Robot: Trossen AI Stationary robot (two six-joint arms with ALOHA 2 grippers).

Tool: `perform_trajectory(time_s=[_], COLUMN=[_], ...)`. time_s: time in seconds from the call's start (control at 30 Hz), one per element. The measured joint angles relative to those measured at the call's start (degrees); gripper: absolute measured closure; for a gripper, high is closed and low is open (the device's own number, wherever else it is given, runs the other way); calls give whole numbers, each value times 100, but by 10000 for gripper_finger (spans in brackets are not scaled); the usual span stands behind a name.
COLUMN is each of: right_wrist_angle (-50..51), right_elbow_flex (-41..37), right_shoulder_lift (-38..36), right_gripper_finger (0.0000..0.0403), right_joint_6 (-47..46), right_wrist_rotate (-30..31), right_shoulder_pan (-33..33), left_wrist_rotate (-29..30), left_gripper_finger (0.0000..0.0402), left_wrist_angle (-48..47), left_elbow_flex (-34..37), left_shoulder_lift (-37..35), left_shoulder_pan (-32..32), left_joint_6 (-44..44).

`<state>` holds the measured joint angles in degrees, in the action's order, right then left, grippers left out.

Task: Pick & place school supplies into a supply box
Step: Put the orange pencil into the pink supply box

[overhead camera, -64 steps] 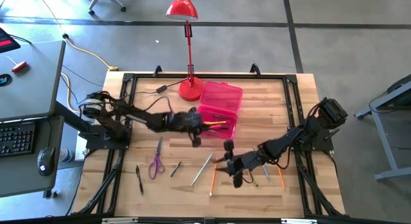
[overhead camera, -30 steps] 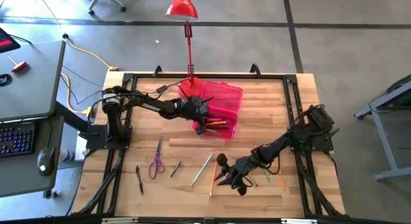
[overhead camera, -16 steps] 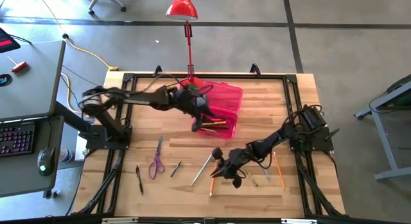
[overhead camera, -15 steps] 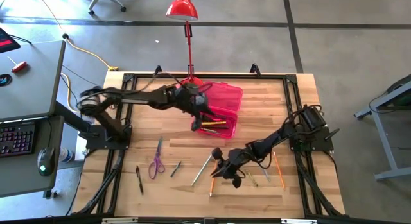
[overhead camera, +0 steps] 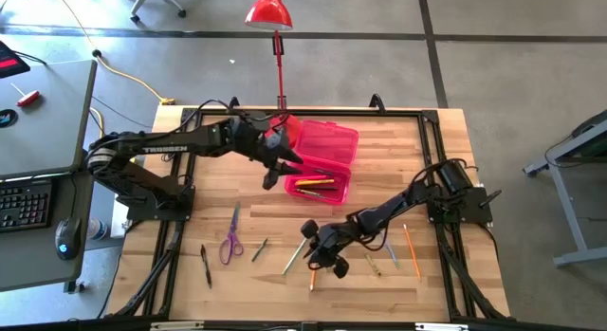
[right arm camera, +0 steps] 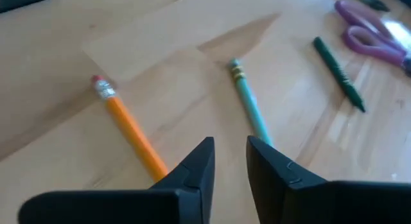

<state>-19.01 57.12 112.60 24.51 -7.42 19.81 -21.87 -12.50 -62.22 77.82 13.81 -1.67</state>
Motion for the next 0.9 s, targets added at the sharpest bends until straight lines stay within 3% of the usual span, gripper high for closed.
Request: perform_trajectory(time_s=[0.2, 0.3, 0.5, 0.9], right_wrist_angle=[64, 85, 74, -78], right_elbow_flex=[-202, -282, -288, -275], right_shoulder_lift=[-9, -9, -7, 408], right_gripper_finger=[314, 313, 313, 314], right_joint_6=[171, 528, 902, 903], right_wrist_rotate=[-830, -873, -797, -1623], right_shoulder_pan=[13, 37, -60, -250], left_wrist_rotate=[644, 891, 947, 958], left_gripper_finger=[218, 218, 218, 218], left_wrist_angle=[-485, -466, -443, -443], left_elbow_flex=[3, 4, 4, 4], left_shoulder_lift=[35, 33, 33, 33], left_shoulder_pan=[-293, -493, -747, -820], left_joint_6=[-4, -2, -2, 0])
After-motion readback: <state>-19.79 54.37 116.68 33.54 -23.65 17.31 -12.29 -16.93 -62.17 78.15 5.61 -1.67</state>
